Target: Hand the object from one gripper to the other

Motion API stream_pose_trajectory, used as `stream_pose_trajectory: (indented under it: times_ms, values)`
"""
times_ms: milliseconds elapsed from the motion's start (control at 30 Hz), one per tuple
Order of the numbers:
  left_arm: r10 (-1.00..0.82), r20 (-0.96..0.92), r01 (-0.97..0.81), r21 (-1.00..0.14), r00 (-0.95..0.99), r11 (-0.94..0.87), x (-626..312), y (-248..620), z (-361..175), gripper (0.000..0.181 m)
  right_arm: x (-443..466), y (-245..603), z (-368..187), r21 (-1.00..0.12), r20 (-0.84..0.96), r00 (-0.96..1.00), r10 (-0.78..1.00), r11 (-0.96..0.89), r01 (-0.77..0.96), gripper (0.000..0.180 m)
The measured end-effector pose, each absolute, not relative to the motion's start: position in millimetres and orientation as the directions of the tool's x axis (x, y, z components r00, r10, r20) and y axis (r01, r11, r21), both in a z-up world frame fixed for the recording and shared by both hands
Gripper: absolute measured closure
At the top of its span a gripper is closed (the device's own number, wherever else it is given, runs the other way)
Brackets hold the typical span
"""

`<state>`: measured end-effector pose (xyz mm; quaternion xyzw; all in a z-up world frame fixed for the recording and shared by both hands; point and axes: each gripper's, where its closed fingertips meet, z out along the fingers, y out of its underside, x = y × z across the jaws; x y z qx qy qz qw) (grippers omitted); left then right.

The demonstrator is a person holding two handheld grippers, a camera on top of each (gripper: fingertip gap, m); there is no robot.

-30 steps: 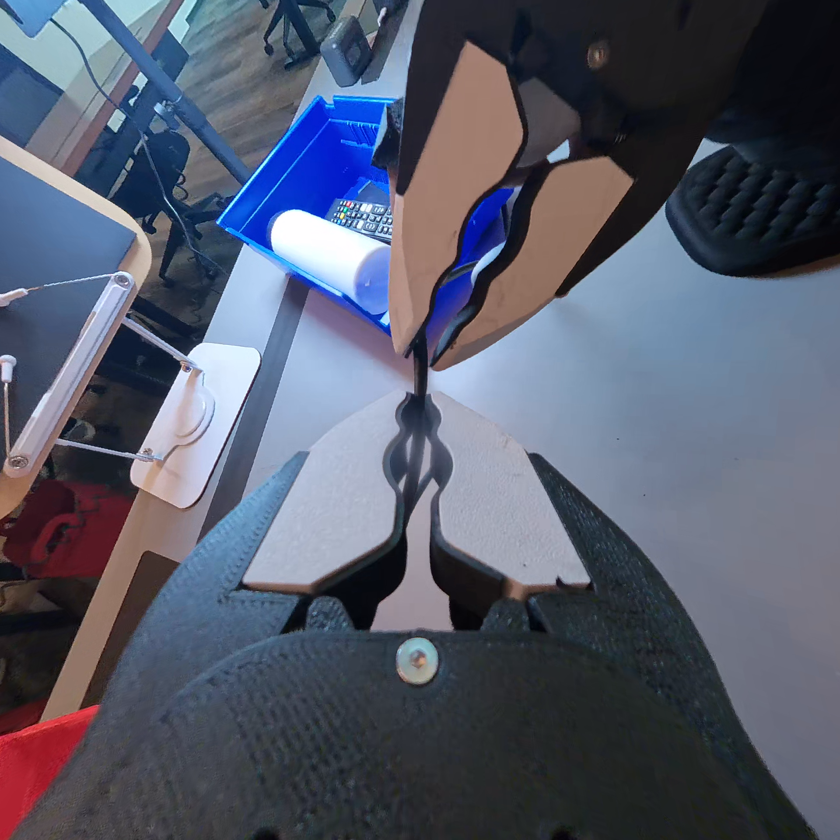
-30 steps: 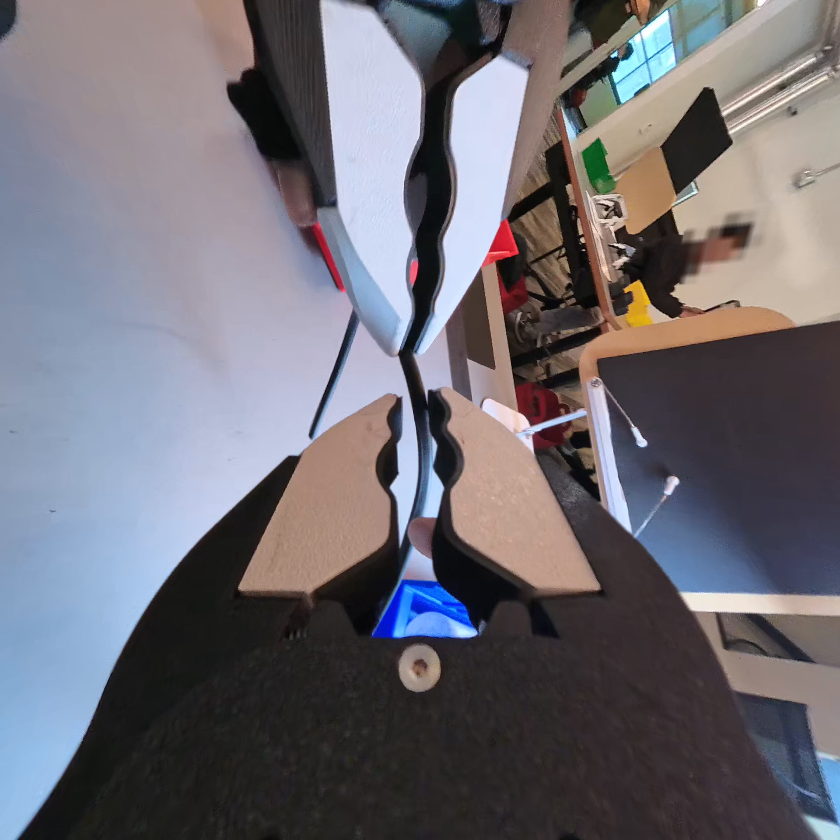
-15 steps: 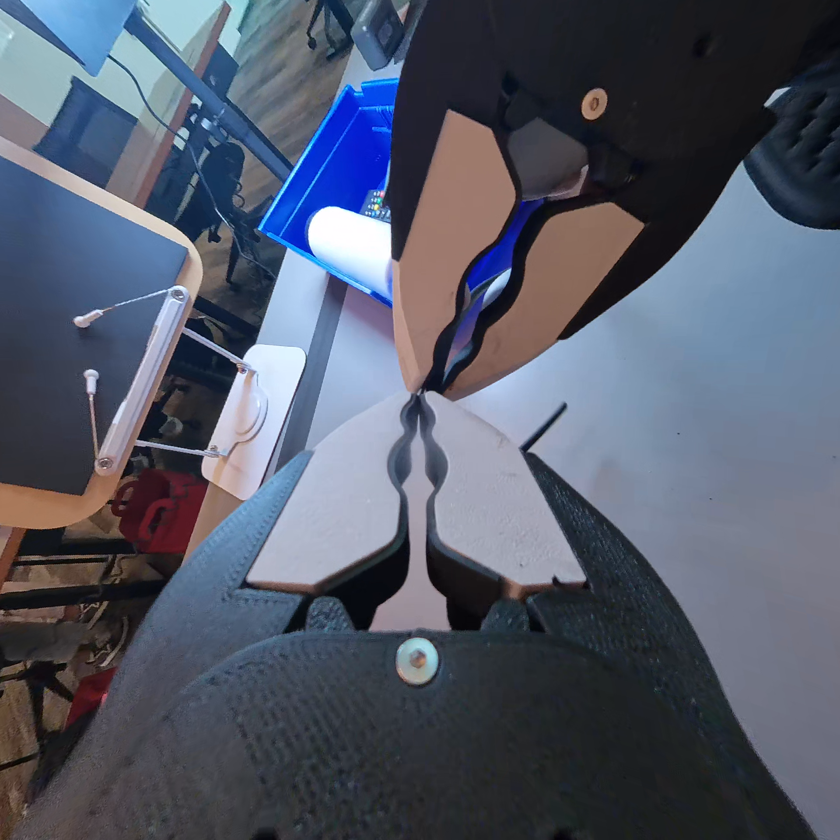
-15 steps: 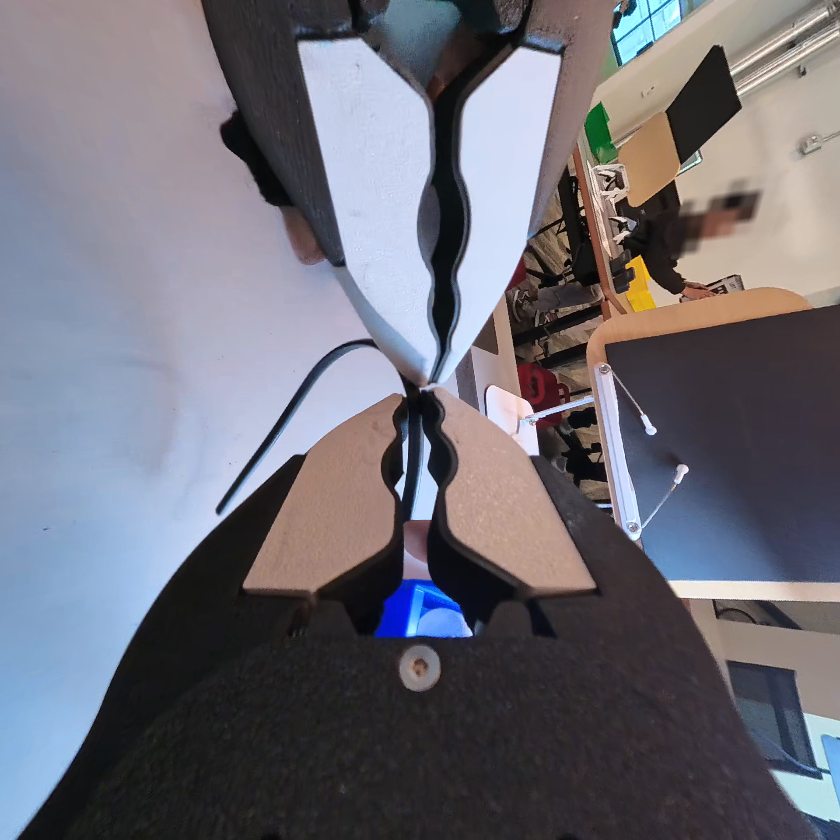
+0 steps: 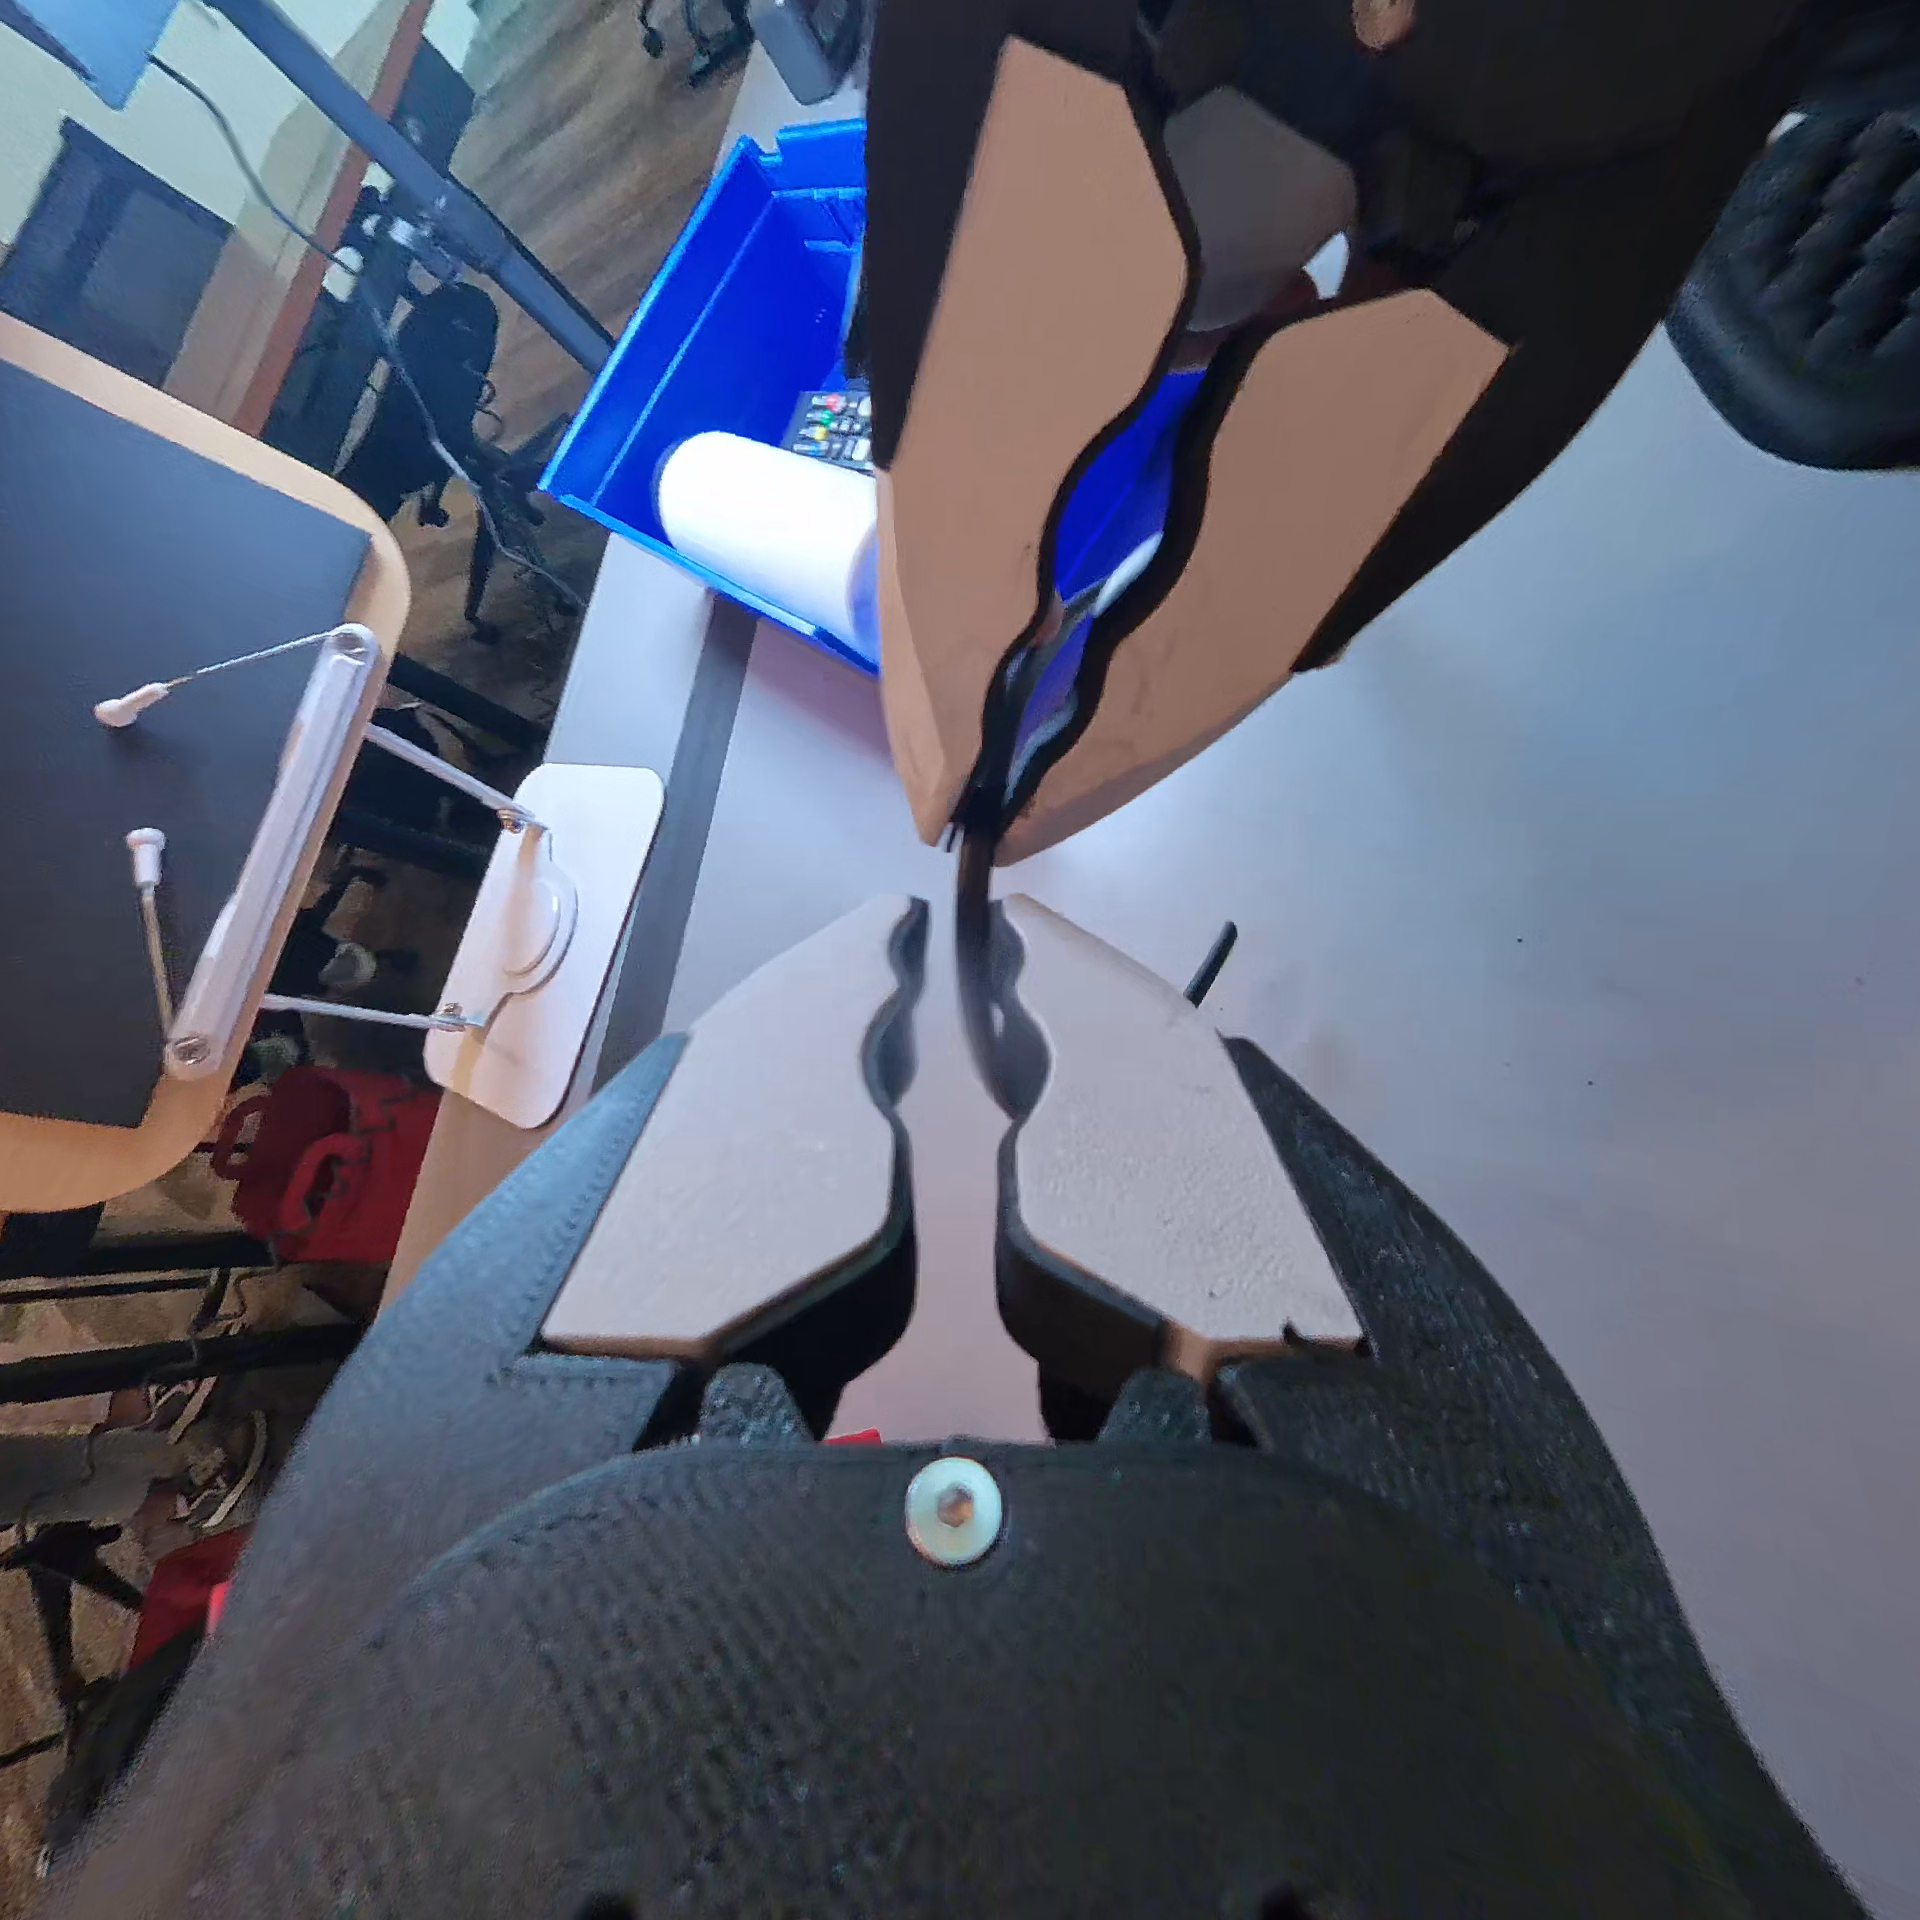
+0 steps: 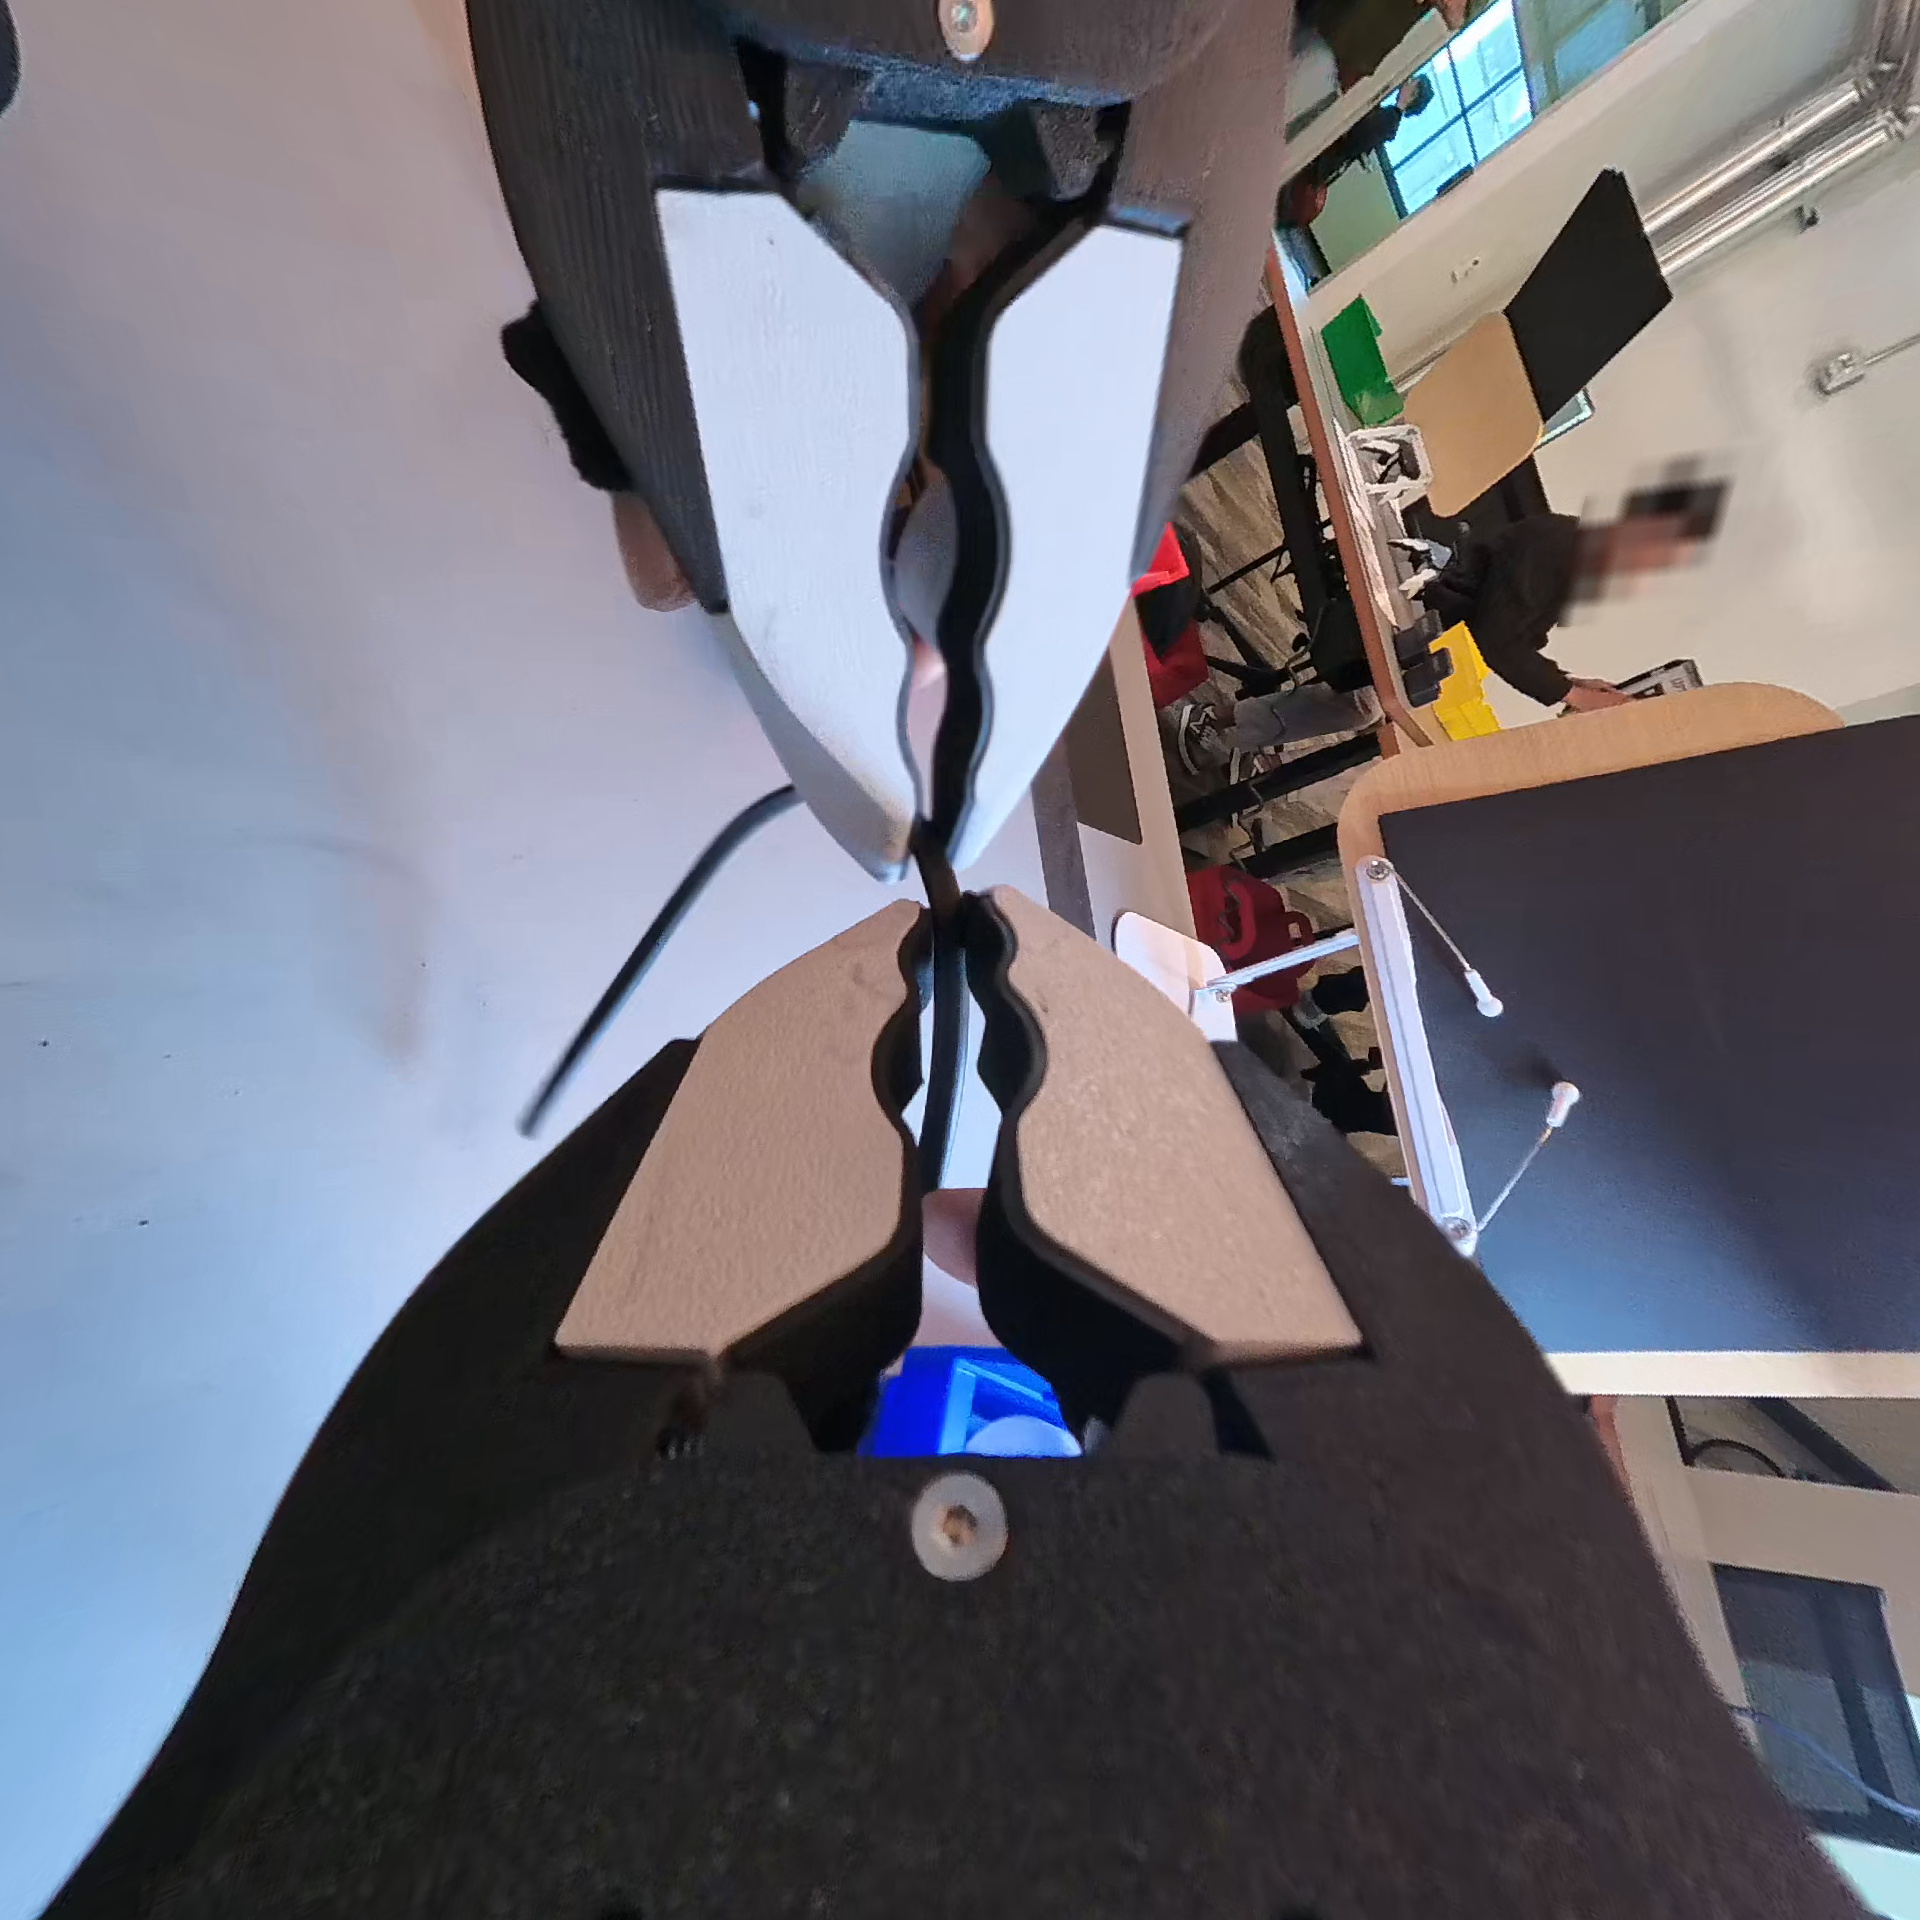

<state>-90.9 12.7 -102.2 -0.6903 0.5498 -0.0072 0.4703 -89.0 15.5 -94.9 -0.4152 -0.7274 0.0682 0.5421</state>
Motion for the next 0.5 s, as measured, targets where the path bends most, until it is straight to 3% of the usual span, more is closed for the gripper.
stream_pose_trajectory:
  times_ms: [500]
  values:
    - [-0.783, -0.437, -0.682, -0.731, 0.443, 0.022, -96, 12, -90, 0.175, -83, 23, -89, -0.547, 0.746, -0.030, 0.665, 0.638, 0.541, 0.174]
